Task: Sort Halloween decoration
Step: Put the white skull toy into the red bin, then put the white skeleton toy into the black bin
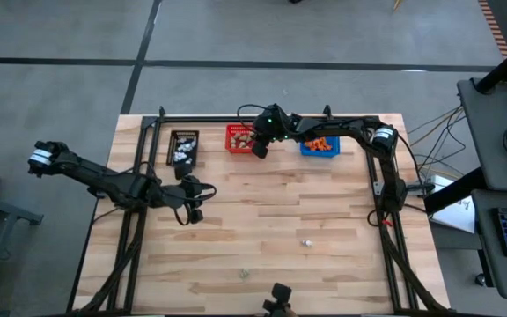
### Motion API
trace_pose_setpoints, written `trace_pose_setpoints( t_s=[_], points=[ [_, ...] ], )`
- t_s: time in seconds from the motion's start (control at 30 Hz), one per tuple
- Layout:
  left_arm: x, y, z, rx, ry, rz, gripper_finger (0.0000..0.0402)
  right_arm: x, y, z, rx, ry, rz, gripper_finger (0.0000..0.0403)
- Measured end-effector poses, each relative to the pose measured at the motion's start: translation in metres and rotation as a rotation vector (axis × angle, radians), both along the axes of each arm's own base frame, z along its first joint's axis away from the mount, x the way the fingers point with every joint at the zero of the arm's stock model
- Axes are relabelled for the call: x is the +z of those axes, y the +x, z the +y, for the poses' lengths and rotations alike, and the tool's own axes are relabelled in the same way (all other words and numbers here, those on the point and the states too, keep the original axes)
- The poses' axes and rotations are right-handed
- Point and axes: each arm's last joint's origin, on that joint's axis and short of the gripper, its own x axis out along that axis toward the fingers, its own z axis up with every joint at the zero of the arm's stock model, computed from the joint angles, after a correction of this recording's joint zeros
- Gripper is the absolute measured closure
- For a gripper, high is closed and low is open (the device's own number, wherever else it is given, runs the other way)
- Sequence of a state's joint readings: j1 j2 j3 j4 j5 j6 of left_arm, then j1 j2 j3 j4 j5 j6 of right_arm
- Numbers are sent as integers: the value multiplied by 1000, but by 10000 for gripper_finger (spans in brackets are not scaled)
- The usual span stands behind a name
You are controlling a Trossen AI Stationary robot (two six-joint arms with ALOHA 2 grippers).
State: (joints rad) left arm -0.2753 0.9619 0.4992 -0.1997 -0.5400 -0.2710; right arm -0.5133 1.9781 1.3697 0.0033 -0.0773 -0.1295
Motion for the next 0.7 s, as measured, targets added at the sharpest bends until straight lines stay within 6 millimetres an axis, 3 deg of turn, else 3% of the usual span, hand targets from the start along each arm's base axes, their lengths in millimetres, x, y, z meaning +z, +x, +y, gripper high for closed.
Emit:
trace_pose_setpoints(
  t_s=[0.4,0.7],
  points=[
    [0,0,0,0,-1,-4,318,6,-1,1,-11,12,-12,257],
    [1,1,0,8,-17,-21,318,50,-14,28,-34,108,-7,271]
  ],
)
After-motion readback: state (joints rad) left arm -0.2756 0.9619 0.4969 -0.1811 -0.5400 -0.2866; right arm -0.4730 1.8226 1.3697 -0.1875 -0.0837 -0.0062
